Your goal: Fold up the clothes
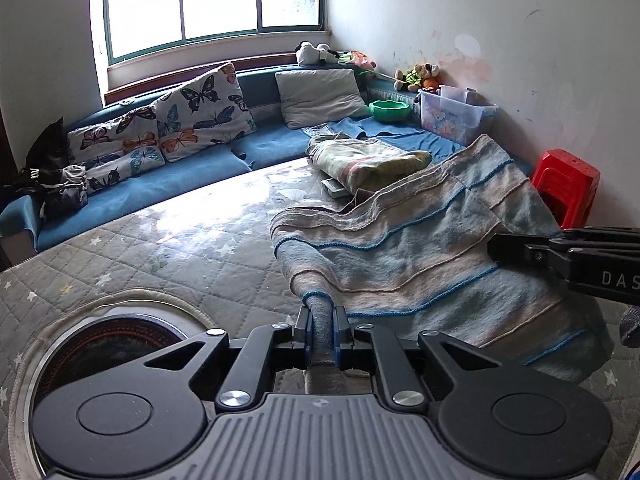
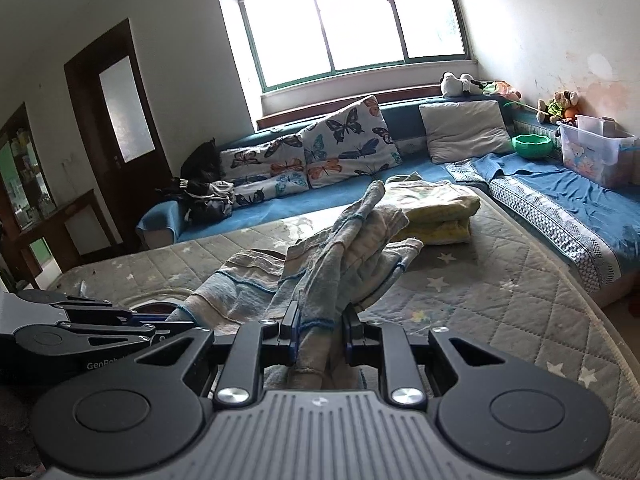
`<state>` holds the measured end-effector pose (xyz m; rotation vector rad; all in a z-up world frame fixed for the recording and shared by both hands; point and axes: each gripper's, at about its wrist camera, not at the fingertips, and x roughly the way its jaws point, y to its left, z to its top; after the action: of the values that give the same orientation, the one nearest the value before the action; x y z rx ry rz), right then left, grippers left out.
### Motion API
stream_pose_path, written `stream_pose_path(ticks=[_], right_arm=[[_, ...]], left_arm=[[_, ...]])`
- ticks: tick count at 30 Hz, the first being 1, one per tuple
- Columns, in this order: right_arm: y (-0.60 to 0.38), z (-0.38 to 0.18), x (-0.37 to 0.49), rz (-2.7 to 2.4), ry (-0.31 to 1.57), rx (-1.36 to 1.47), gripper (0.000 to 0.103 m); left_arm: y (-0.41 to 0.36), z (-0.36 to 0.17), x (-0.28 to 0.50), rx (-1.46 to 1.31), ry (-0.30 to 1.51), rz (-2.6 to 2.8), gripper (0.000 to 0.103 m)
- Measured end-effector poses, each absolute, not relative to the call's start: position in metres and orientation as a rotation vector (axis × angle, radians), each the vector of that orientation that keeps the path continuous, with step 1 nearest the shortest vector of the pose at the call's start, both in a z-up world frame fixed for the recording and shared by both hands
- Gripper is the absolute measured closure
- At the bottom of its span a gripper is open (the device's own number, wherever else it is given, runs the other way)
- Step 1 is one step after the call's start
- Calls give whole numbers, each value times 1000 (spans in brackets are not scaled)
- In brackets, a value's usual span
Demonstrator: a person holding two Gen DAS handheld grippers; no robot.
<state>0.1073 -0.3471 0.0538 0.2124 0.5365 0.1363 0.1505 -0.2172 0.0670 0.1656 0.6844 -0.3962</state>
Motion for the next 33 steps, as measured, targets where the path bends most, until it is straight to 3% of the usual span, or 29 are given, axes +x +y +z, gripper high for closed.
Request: stream_pose_path(ticks=[33], right_arm=[[-369, 13, 128, 115, 647, 209, 84]], left_arm=[[-233, 30, 161, 172, 787, -382, 92]])
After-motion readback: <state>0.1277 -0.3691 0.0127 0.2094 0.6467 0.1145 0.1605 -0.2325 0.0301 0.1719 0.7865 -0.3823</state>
